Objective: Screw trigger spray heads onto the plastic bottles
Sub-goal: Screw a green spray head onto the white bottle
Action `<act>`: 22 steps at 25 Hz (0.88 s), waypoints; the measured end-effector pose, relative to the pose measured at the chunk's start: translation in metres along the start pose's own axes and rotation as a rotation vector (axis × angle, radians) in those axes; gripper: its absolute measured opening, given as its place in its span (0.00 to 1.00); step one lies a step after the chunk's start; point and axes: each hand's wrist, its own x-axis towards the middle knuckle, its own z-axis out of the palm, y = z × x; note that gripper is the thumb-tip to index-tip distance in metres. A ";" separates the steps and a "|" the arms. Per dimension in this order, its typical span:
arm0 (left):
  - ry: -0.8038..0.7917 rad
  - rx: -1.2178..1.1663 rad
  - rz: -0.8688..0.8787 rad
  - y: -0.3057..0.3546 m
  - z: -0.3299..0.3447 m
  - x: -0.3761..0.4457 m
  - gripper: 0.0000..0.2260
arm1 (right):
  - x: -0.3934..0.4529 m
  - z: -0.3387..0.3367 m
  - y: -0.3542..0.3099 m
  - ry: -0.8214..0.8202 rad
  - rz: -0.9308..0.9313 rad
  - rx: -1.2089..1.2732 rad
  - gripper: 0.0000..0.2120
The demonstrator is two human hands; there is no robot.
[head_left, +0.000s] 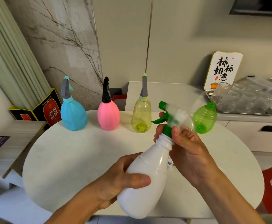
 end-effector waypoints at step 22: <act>0.293 0.212 0.266 0.009 -0.011 0.018 0.30 | 0.002 0.011 0.017 -0.076 -0.010 -0.684 0.21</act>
